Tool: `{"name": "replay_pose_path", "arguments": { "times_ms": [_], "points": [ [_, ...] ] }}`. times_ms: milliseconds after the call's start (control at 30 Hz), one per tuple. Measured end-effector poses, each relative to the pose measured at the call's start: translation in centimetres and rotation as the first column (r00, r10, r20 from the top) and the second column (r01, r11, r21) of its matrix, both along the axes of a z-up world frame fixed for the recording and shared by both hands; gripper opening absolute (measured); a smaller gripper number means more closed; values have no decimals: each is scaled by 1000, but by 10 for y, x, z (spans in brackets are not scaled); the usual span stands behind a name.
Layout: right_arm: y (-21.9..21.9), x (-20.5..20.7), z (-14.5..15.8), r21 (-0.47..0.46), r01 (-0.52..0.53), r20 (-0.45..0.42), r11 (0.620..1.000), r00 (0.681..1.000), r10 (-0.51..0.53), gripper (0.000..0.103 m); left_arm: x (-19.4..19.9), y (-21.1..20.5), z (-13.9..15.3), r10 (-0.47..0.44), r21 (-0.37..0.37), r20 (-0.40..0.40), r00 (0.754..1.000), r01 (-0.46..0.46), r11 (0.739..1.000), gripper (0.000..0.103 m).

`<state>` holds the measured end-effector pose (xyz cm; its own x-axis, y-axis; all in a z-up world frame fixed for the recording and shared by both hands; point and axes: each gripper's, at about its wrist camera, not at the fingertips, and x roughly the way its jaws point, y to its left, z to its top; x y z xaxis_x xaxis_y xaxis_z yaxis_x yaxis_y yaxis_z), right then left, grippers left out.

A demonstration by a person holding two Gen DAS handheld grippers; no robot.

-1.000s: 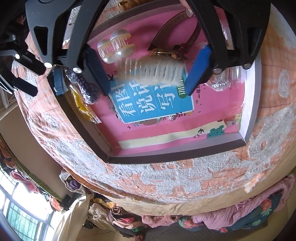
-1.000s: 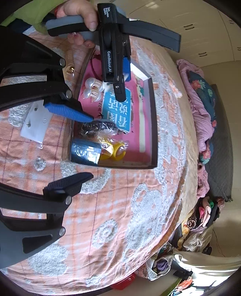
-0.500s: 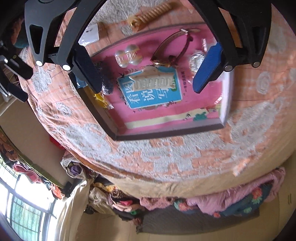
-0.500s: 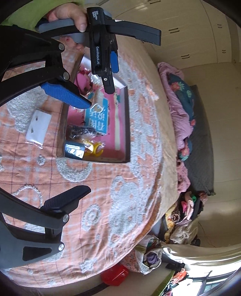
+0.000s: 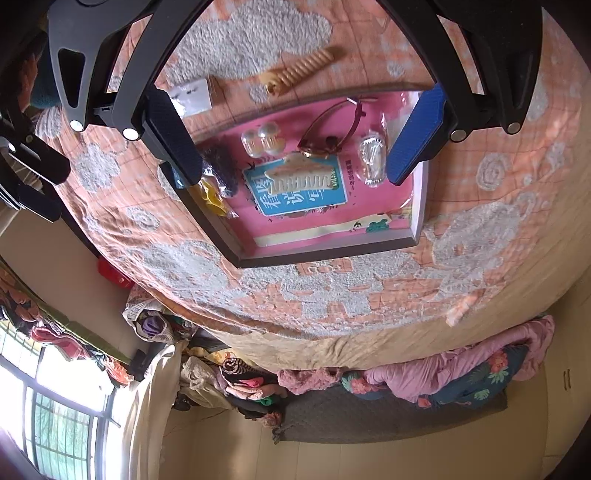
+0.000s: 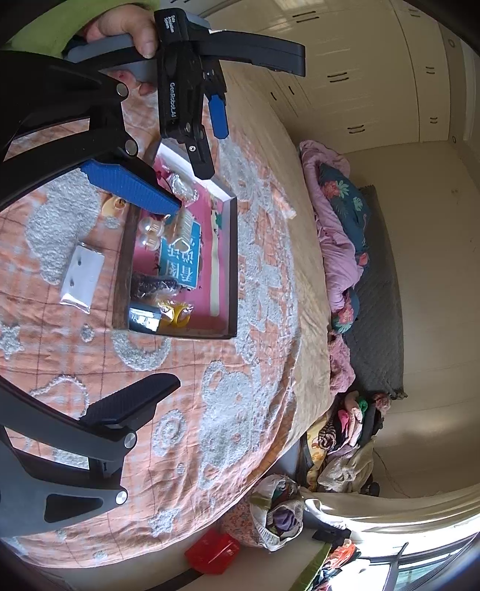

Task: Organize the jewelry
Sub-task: 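Move both tools back toward the coiled hair tie and earring card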

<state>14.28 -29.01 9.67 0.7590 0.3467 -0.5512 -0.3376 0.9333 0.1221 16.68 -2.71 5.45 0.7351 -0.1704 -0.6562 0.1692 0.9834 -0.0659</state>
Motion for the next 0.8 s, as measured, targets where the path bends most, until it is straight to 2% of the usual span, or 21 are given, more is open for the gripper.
{"name": "replay_pose_path", "arguments": {
  "times_ms": [400, 633, 800],
  "points": [
    [6, -16, -4, -18, -46, -11, 999, 999, 46, 87, -28, 1, -6, 10, 22, -2, 1000, -10, 1000, 93],
    [10, -19, -15, -40, -77, -35, 996, 996, 76, 88, -39, 8, -25, 33, 21, -45, 998, -32, 999, 93],
    [13, -20, -32, -81, -115, -84, 990, 991, 108, 88, -44, 14, -39, 48, 45, -73, 996, -45, 998, 93]
  ]
}}
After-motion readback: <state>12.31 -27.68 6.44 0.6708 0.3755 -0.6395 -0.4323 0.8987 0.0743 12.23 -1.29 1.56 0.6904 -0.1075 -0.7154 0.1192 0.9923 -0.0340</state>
